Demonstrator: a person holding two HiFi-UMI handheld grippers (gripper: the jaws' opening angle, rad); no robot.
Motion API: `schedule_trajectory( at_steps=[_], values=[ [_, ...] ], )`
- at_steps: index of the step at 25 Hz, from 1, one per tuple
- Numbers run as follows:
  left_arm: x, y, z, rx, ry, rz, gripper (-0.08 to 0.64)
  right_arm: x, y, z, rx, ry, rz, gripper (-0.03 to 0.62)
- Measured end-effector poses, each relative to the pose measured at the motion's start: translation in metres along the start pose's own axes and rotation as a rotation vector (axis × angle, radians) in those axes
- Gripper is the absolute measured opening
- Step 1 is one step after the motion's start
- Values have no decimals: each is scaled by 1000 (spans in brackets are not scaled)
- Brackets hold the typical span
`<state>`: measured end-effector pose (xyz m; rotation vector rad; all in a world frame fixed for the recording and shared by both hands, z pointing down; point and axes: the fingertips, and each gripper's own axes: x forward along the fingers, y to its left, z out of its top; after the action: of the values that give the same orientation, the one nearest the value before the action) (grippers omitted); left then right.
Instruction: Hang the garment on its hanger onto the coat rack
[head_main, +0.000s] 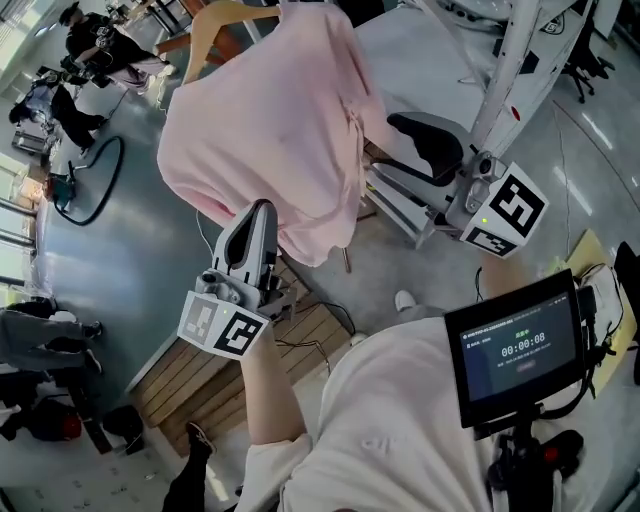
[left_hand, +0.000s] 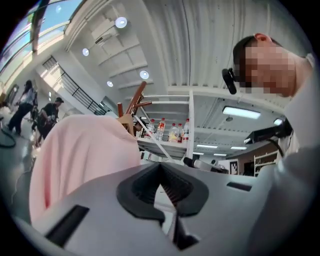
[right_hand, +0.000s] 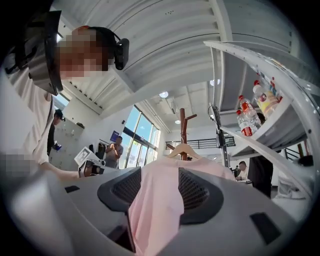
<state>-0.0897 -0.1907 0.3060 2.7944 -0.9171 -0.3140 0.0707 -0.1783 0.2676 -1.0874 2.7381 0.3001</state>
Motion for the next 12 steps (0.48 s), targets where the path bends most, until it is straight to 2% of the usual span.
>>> schedule_trajectory(
  at_steps=[2,3,7,10,12],
  values=[
    [0,-4,-1,-45,-27,-28,6,-2,3,-6,30,-10,-10,244],
    [1,-6,-3,-36,-28,-32,6,-3,4,-8,39,-15,-17,242],
    [6,-14,-15,55,42,-19,6,-11,-1,-12,76,-45,-67,9],
    [6,-15,-19,75,65,3,6,-10,-3,-16,85,-30,-78,9],
    [5,-14,-18,50,48,3,6,-7,-1,-16,84,-23,-69,8]
  ],
)
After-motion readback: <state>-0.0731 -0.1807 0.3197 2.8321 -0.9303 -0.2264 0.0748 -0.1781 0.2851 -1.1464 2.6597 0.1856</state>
